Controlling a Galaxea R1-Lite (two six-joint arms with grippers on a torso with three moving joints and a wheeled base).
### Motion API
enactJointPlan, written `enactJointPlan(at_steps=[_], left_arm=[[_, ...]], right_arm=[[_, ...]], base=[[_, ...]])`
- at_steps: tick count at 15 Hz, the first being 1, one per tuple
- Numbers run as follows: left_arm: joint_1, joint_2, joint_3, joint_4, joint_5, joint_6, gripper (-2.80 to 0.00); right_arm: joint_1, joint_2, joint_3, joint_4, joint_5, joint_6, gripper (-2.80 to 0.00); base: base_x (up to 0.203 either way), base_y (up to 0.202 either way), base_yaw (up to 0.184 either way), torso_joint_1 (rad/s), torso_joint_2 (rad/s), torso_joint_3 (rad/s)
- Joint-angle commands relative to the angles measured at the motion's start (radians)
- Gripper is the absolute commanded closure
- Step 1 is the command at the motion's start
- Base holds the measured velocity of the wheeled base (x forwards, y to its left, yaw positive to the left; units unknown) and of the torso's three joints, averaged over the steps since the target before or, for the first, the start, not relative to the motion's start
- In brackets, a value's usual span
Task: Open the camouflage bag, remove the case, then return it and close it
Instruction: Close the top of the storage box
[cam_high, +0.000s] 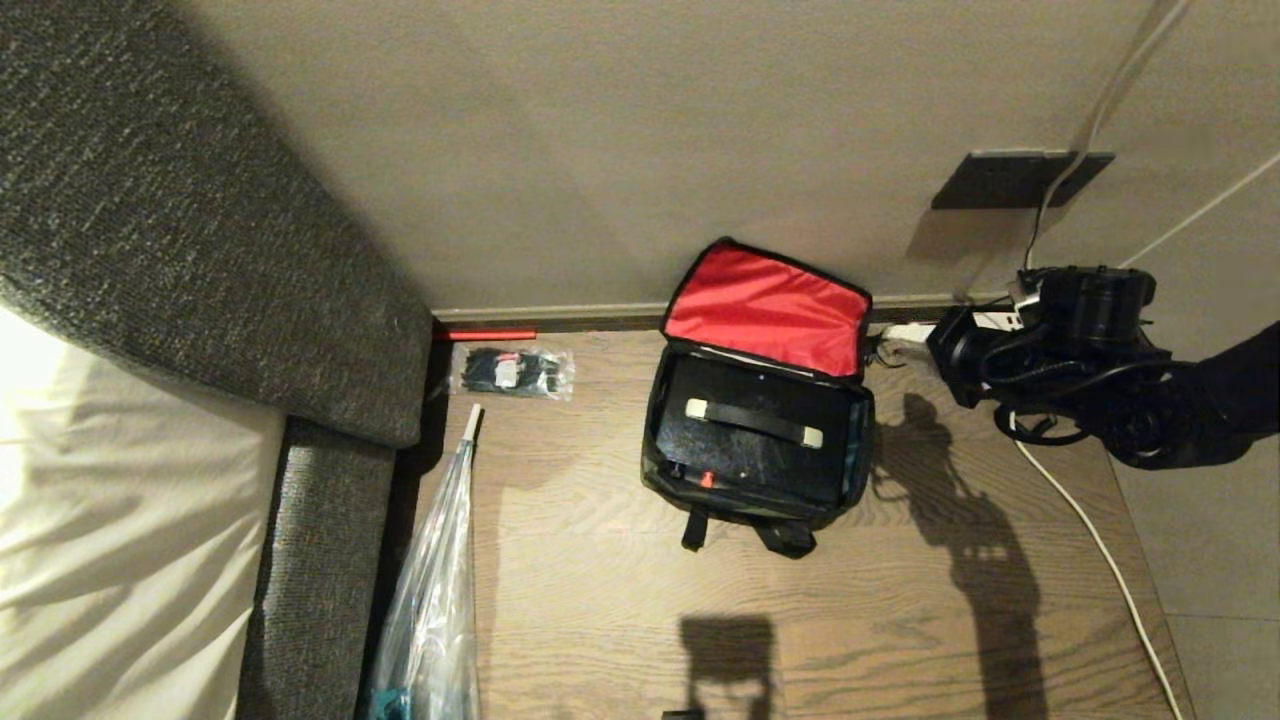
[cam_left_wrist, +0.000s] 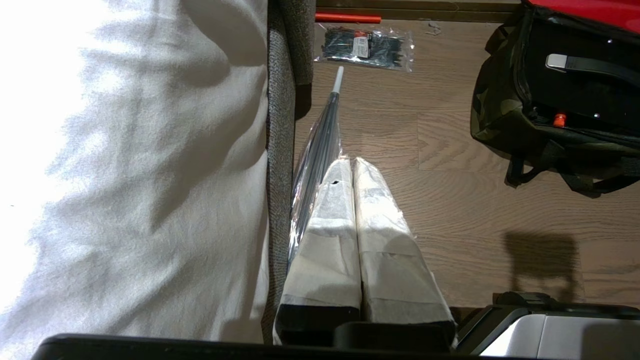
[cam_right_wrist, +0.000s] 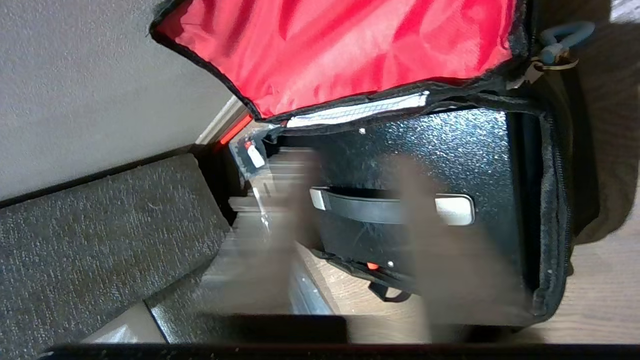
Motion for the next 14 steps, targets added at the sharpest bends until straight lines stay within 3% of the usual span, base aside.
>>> enactJointPlan(at_steps=[1,5,9,12,14], left_arm=[[0.000,-0.002,0.001,0.000,0.000,-0.001,0.00],[0.000,-0.002,0.001,0.000,0.000,0.000,0.00],[0.000,-0.002,0.001,0.000,0.000,-0.001,0.00],[0.000,-0.002,0.001,0.000,0.000,0.000,0.00],[0.000,-0.002,-0.001,0.000,0.000,-0.001,0.00]], right_arm=[[-0.005,0.008,-0.003,-0.014,0.004,0.004,0.00],[-0.023,0.027,-0.036,-0.003,0.009,-0.019,0.00],[-0.029,0.055,-0.068,0.028,0.008,-0.199,0.00],[-0.046,0.077,-0.076,0.240,0.002,-0.368,0.00],[-0.069,0.085,-0.106,0.323,0.001,-0.379,0.00]], base=[[0.000,0.000,0.000,0.000,0.00,0.000],[0.000,0.000,0.000,0.000,0.00,0.000],[0.000,0.000,0.000,0.000,0.00,0.000],[0.000,0.000,0.000,0.000,0.00,0.000],[0.000,0.000,0.000,0.000,0.00,0.000]])
